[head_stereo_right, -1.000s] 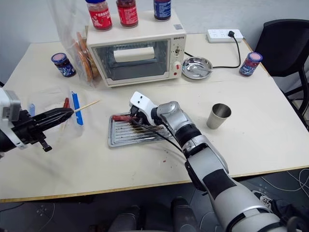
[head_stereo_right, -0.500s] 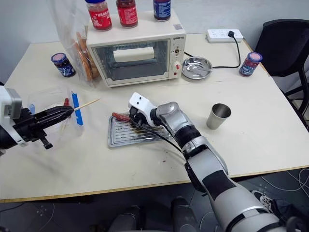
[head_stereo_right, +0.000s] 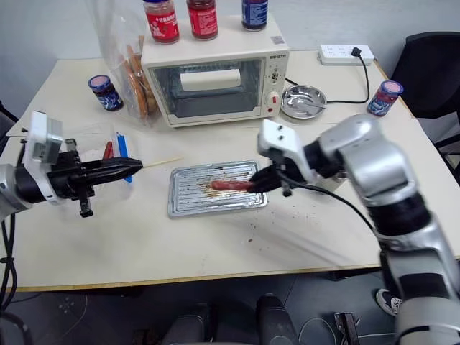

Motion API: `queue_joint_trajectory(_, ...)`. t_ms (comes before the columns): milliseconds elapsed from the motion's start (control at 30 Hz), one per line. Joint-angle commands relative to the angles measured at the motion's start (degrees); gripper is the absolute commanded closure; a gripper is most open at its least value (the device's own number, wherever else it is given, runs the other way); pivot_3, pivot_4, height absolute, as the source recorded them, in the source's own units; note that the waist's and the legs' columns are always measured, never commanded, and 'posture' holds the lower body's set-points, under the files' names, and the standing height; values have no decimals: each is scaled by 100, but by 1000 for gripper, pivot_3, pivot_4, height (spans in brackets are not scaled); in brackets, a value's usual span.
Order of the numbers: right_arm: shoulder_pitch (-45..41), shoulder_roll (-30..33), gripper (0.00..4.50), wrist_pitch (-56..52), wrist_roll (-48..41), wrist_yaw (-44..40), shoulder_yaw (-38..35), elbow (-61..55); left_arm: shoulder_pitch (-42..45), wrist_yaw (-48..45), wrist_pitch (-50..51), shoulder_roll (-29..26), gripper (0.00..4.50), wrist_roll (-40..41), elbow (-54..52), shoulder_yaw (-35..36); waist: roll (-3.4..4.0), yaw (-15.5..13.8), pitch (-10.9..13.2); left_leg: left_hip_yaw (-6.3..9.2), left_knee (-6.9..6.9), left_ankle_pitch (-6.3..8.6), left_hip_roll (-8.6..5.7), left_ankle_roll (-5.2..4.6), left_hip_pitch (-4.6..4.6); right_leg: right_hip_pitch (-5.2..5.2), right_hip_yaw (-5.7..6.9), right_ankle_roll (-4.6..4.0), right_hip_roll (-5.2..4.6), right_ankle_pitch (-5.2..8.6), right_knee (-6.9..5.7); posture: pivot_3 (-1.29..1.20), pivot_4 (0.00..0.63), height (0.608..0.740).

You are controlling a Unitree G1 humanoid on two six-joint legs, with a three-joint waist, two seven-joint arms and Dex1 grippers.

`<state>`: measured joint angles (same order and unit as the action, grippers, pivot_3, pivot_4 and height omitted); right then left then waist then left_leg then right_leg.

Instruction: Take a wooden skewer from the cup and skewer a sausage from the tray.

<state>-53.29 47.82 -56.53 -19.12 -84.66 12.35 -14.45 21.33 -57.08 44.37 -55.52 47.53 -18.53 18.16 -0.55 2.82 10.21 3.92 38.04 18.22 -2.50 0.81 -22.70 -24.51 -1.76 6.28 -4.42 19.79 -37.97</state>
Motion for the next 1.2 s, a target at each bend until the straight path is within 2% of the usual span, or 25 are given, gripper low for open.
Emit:
queue_joint_trajectory(33,33,420,3832,-647,-803,-41,-577,-668,314,-457,133,-96,4500,274,-92,-305,0,16,0,-2,-1,0,5,0,2,0,-1,0,3,0,1,0,150,740)
queue_joint_trajectory(233,183,782,3832,-1380,-1683,284,-1187,-957,893,-617,224,237,4500,401,-139,-839,0,-85,0,-4,5,-1,5,0,2,1,-4,0,4,0,-3,0,150,740)
queue_joint_trajectory(367,334,966,3832,-1396,-1956,515,-1283,-1084,1031,-697,250,295,4500,371,-65,-915,0,-130,0,-6,9,0,3,-1,0,0,-4,0,3,0,-1,0,150,740)
queue_joint_trajectory(667,664,1347,3832,-913,-2070,625,-1175,-959,1144,-920,309,108,4500,362,83,-829,-1,-128,0,-6,11,0,3,-1,0,1,-3,0,3,0,-2,0,150,740)
queue_joint_trajectory(1200,641,1417,3832,-582,-2156,678,-973,-747,1118,-951,491,26,4500,541,-108,-723,-1,-130,0,-6,13,0,3,-2,-1,1,-4,0,3,0,-2,0,150,740)
